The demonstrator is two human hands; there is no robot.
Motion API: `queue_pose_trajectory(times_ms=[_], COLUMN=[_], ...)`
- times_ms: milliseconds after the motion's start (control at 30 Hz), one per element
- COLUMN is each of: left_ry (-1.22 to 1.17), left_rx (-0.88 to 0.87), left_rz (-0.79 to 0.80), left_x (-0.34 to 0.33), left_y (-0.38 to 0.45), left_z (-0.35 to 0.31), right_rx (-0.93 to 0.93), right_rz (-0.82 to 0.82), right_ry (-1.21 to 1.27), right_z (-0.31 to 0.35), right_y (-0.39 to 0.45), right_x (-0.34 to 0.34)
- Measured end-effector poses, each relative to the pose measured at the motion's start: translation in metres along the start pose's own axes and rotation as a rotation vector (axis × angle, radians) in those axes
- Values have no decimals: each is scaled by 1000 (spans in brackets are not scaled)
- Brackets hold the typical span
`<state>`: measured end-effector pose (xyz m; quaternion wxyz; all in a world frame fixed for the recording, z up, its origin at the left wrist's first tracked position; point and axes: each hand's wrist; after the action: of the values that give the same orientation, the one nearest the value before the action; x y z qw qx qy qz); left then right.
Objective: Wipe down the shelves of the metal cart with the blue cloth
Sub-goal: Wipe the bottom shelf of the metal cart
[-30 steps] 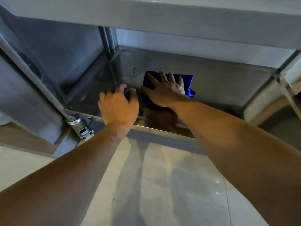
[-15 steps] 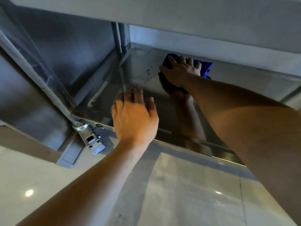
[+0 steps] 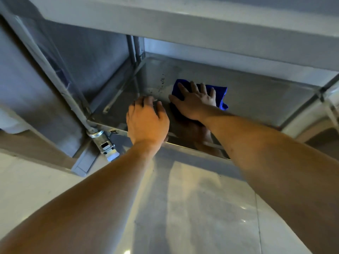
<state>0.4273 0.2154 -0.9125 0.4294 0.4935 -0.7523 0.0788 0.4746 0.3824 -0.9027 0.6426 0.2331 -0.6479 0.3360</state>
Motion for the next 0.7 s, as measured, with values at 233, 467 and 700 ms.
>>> queue_pose_trajectory(times_ms=[233,467,700], left_ry=[-361,-789,-819], left_rx=[108,321,349], left_rz=[133,63,26], left_x=[22,40,49], left_y=[0,-7,-5], left_z=[1,-9,8], right_rx=[98,223,265], right_rz=[82,104,98], right_ry=[24,-38,-58], right_z=[7,57,87], right_y=[-75,-115,-102], right_x=[-11,-13,-12])
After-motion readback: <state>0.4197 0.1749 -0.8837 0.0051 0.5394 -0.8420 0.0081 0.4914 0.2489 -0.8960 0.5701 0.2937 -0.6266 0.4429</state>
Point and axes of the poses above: each hand's wrist, its own y-axis towards the middle knuckle, its own x-axis out of the back of the hand, z = x × y, and after that the axes turned 6 degrees about z, right-handed
